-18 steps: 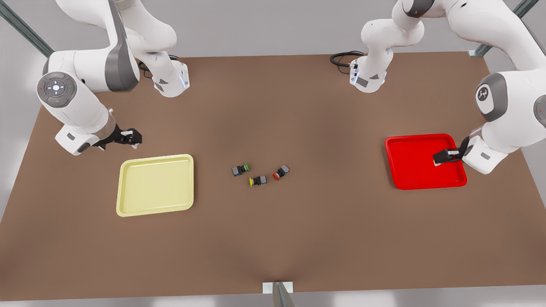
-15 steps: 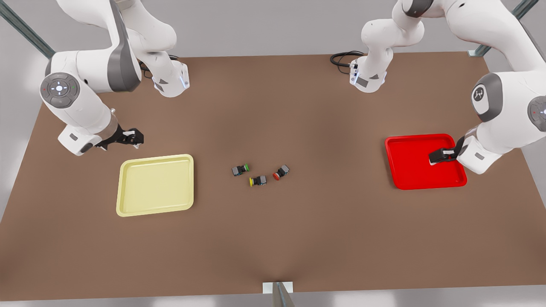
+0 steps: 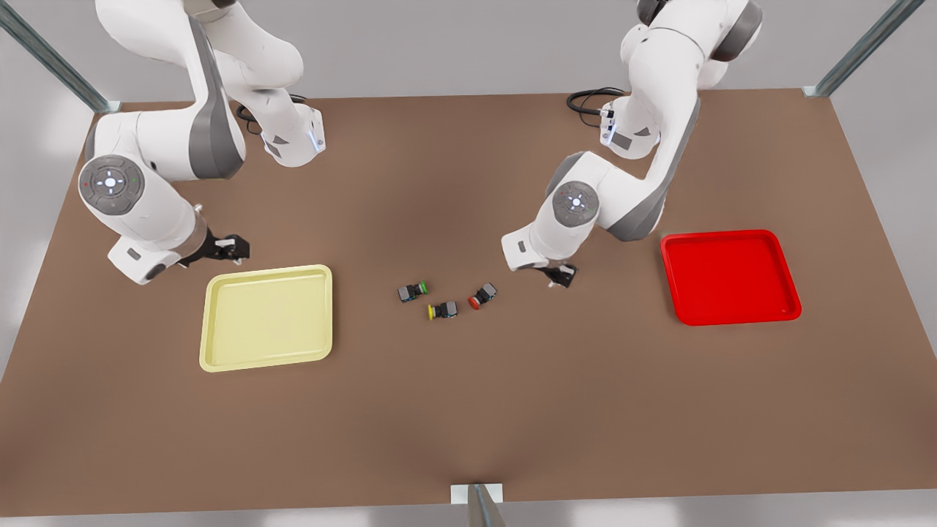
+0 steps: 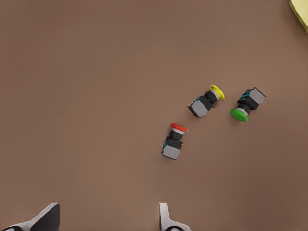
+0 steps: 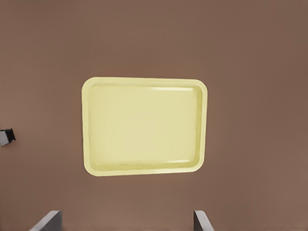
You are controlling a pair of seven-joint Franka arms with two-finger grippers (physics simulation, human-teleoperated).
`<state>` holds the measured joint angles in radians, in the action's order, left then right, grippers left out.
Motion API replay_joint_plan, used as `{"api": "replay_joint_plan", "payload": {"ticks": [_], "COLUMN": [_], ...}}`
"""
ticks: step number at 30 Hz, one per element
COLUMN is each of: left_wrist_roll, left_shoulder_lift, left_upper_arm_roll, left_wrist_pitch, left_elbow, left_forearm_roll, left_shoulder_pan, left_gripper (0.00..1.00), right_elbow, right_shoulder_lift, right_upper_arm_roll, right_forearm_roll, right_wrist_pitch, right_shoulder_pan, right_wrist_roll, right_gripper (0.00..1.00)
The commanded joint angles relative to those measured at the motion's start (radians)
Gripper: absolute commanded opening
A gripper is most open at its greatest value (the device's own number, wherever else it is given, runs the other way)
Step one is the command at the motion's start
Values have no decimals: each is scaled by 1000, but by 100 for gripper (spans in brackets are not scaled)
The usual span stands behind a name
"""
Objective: Place the switches on the corresponding trays according to their colors
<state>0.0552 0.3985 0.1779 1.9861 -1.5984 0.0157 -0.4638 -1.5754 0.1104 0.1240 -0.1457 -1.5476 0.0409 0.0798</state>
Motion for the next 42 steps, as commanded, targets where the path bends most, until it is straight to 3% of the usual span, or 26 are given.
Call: {"api": "replay_joint_plan", "payload": {"ticks": [1,10,15,27,34,42], "left_wrist_roll": [2,29,12,-196,-109,-110], "left_shoulder_lift": [5,194,243,276,346,270], "left_upper_arm_roll": [0,-3,-3,-29,-31,-35], "left_wrist_pitch": [13,316,378,208,273,269], "left_elbow": [-6,11,-2,-21,-20,-138], "left_forearm_roll": [1,-8,-28,-46,-37,-85], "left_shoulder_pan": [-4,-87,-104,-168,-202,-197], "left_gripper": [100,100,99,100,100,99], "right_elbow": [0,2,6,6,5,6], "right_shoulder_lift": [2,8,15,23,25,26], "right_upper_arm_roll": [0,0,-1,-1,-1,-1], "right_forearm_roll": [0,2,2,3,2,2], "right_wrist_pitch": [-2,-3,-5,-6,-6,-6], "right_shoulder_pan": [2,4,-1,-1,-1,0], "right_wrist_roll": [0,0,0,0,0,0], "right_gripper": [100,100,100,100,100,100]}}
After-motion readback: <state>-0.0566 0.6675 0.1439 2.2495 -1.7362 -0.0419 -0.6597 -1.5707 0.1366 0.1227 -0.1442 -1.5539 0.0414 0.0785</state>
